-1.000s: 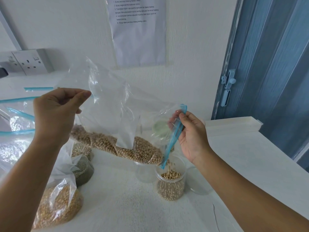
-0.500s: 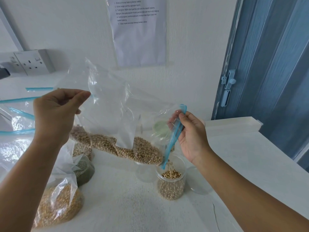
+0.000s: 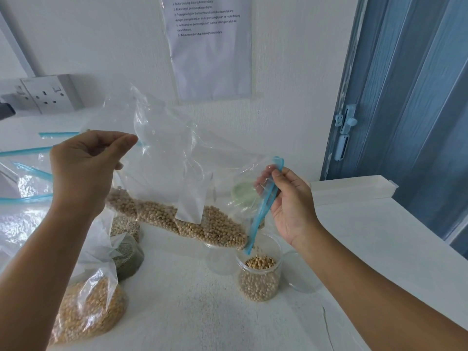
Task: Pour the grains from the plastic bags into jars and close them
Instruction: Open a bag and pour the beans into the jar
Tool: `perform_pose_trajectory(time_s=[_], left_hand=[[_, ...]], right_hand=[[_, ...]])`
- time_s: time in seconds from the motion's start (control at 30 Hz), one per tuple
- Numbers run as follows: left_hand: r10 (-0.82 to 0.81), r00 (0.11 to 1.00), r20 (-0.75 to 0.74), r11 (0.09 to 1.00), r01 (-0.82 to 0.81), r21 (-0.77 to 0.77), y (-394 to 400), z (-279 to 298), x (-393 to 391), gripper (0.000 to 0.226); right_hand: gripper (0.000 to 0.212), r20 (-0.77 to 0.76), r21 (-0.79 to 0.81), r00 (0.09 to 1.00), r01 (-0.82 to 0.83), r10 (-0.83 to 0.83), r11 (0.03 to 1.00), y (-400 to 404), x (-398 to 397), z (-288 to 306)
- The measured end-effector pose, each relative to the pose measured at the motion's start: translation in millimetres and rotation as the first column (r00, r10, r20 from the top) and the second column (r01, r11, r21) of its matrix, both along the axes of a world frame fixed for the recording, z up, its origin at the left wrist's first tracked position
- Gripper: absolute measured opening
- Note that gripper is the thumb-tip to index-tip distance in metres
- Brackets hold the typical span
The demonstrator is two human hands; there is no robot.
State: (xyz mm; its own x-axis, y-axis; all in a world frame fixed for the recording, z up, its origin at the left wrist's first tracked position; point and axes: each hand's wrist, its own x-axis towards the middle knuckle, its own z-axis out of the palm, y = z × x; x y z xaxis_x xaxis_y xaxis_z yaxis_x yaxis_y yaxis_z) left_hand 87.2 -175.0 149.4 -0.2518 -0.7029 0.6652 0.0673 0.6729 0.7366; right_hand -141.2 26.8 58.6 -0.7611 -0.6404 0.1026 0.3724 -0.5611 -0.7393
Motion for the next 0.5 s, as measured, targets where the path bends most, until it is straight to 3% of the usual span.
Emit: perform_pose_trajectory(time_s=[0.5], left_hand=[[0.001, 1.0, -0.006, 1.0, -0.001, -0.001, 5.0, 1.9, -1.2, 0.009]], right_hand=[[0.019, 0.003, -0.003, 1.0, 0.007, -0.007, 1.0, 0.3, 0.0, 0.1]])
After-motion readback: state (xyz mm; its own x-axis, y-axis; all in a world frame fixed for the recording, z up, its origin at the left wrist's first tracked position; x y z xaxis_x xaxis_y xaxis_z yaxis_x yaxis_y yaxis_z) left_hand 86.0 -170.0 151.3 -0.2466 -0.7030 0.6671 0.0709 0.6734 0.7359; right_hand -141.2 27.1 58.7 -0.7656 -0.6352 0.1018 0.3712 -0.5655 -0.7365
